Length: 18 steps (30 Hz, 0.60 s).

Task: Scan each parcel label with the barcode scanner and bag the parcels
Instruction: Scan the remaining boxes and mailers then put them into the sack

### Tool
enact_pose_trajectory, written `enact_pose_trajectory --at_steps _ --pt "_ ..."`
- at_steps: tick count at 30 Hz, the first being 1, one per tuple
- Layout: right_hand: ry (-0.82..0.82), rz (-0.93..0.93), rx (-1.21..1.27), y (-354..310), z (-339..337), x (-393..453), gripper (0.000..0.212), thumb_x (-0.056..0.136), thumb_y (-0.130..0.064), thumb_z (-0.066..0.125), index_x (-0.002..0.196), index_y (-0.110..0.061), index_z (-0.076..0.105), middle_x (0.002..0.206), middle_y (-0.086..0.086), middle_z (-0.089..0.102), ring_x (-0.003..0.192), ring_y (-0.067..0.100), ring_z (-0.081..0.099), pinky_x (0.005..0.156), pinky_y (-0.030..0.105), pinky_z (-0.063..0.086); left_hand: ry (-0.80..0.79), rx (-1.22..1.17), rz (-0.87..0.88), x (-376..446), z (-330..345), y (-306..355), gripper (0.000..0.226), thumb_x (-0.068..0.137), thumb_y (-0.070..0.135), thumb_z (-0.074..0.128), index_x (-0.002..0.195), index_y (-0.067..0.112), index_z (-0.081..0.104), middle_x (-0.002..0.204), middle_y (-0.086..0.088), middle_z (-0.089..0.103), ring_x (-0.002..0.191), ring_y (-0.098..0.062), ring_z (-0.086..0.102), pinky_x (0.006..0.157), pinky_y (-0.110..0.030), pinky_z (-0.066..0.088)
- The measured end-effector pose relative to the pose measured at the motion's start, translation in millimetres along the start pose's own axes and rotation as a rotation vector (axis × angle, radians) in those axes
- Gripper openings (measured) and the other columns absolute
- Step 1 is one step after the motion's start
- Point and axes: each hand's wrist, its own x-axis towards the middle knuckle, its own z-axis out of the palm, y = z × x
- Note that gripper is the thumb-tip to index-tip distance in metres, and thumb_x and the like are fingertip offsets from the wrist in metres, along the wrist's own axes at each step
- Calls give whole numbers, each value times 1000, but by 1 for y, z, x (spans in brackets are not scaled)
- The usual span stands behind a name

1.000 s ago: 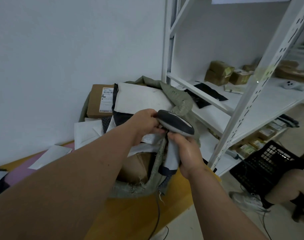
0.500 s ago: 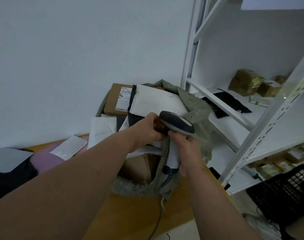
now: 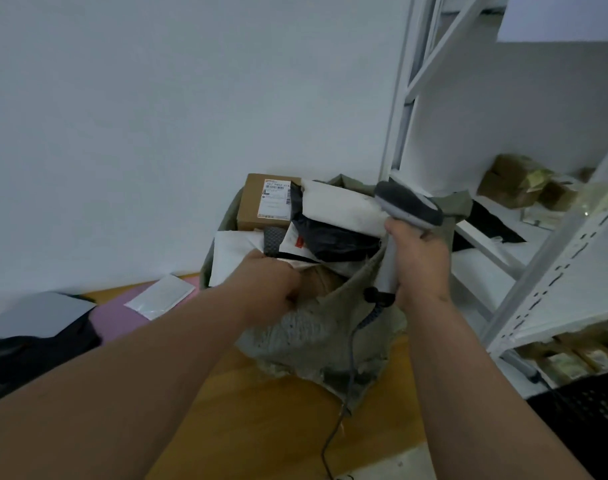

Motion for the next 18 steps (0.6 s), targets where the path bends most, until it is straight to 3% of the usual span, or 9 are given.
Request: enact_pose_trajectory --at_steps 3,5,7,10,11,12,15,16,18 --pt "-17 0 -140 4 -4 -4 20 89 -25 69 75 -15 59 79 7 61 86 23 62 81 37 51 29 -44 -34 1 -17 -8 20 92 24 51 102 25 67 103 2 62 97 -21 60 87 -35 46" --pt "-52 -12 -255 6 -4 -5 23 89 -23 68 71 -15 58 75 7 59 95 26 62 84 42 51 126 -51 -45 3 -38 -11 23 94 20 48 104 25 68 107 1 61 97 -22 59 80 -35 49" --pt "-73 -20 -319 7 -2 -6 23 89 -24 68 71 -13 59 72 4 56 94 31 62 86 46 51 323 -76 -63 8 -61 -15 23 94 17 48 104 24 68 107 1 60 94 -24 59 74 -36 48" --pt "-21 -25 -231 7 -1 -4 27 90 -22 67 68 -10 57 68 2 54 75 22 55 63 31 45 705 -232 -52 17 -80 -21 20 92 18 51 99 21 70 100 -2 60 90 -28 61 75 -41 51" --pt "6 -29 -190 5 -1 -4 27 90 -21 67 68 -8 57 67 3 52 73 19 52 59 28 41 730 -310 -65 19 -79 -22 20 94 19 51 100 22 71 102 -2 61 91 -28 61 77 -42 51" --pt "23 -36 -162 4 -3 -4 26 90 -21 67 70 -7 58 67 4 52 74 18 51 60 28 39 646 -356 -89 21 -70 -26 22 96 21 50 103 23 70 106 -2 62 96 -27 61 82 -41 51" --pt "17 -22 -188 2 -8 -4 22 91 -21 67 74 -8 60 74 7 55 78 22 54 72 35 47 107 -324 -155 22 -28 -28 26 102 23 40 112 24 64 112 -5 63 93 -23 59 82 -33 49" --pt "4 -11 -226 4 -9 -3 22 91 -21 67 73 -10 59 74 8 56 80 25 58 77 39 49 61 -338 -157 21 -17 -28 25 102 23 38 109 24 62 108 -6 64 88 -22 58 79 -34 51" --pt "-35 8 -326 12 -10 -1 24 90 -23 68 73 -8 60 74 10 60 88 33 64 84 46 52 162 -370 -149 22 -6 -27 19 102 23 39 98 25 58 101 -5 64 87 -22 58 77 -37 51"
